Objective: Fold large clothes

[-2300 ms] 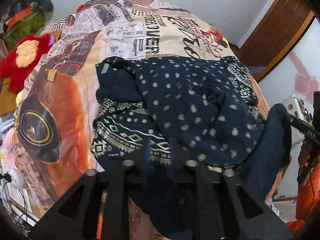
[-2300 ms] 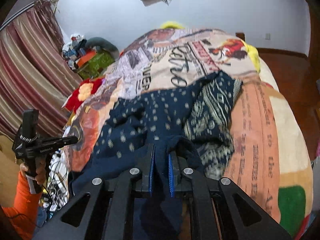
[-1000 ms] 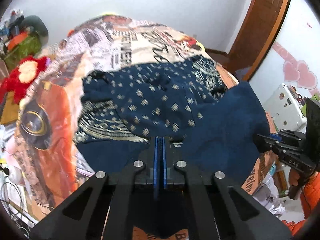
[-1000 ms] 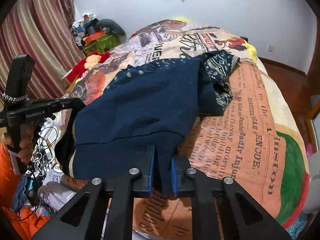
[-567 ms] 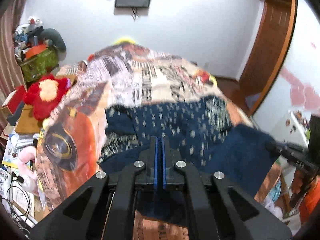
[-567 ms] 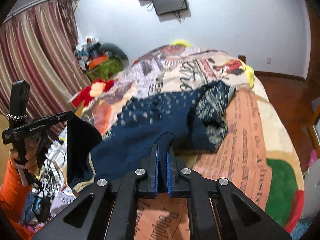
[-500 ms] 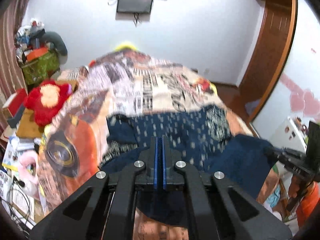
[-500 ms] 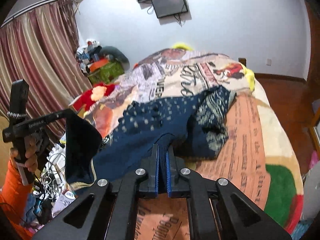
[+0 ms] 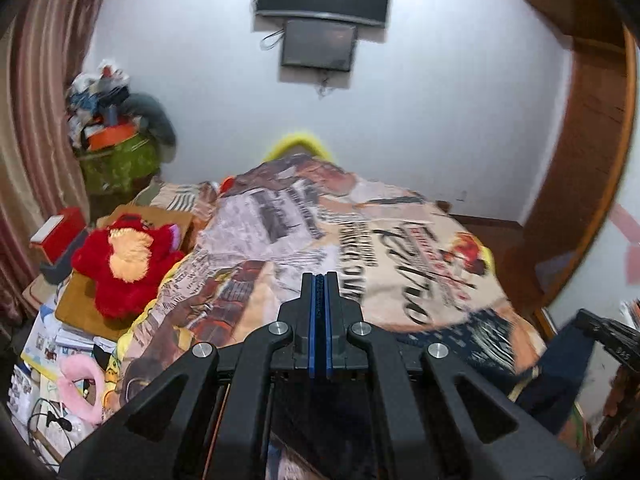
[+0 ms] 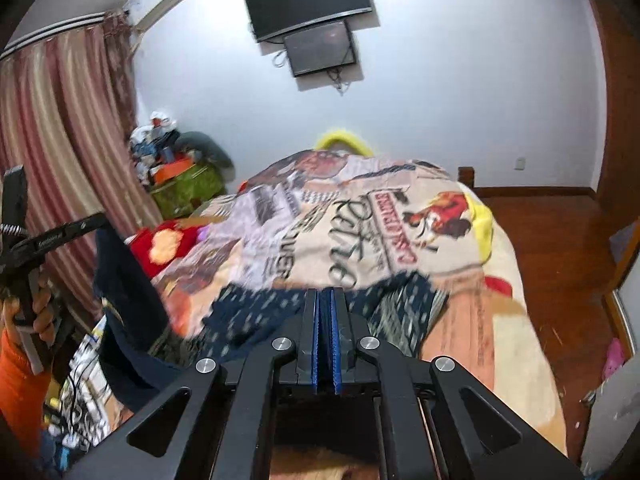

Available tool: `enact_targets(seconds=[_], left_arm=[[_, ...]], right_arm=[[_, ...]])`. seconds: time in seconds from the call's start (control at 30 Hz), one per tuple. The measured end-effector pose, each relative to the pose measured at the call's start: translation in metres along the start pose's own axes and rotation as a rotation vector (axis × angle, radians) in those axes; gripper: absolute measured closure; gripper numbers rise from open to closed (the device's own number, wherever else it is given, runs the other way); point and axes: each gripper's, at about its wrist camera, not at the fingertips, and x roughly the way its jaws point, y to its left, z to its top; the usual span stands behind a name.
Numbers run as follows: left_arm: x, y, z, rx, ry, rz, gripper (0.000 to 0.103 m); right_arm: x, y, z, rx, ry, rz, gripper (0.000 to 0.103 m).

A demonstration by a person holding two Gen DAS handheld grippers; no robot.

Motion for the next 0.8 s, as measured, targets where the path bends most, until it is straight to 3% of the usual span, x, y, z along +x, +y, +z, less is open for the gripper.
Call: enact_targets(seconds=[0.17,0.27,0.43,0.53,0.63,0.73,0.8], left_arm=[[0.106,0.024,-0.012,-0.039,0.144,0.093,0.101],[0.178,0.04,-0.043,-0.054,0.284,0.138,0.101],[0.246,0.054,-0.098,-0.035,0.475,0.137,0.101],[0.254,0.052,-0.115,-0.002,0.524,0.127,0.101],[0.245,0.049,-0.119,0.025,0.523,0.113,0.099],[0.225,0.045,-0.11,0.061,0.5,0.109,0.09],[0.206,0.042,-0.098,0.08,0.477,0.114,0.079]], right_arm=[[0.075,-0.029,0.024,0.041,0.049,-0.06,0.1],[0.117,-0.05,0.023,0.094,0.091,-0.058,0.1],[0.154,-0.063,0.012,0.087,0.144,-0.037,0.1],[0.165,-0.058,0.006,0.03,0.194,-0.04,0.1],[0.169,-0.053,0.0,0.002,0.231,-0.029,0.1],[0.164,-0.046,-0.007,-0.017,0.259,-0.019,0.099],[0.155,-0.039,-0.01,-0.04,0.261,-0.02,0.099]])
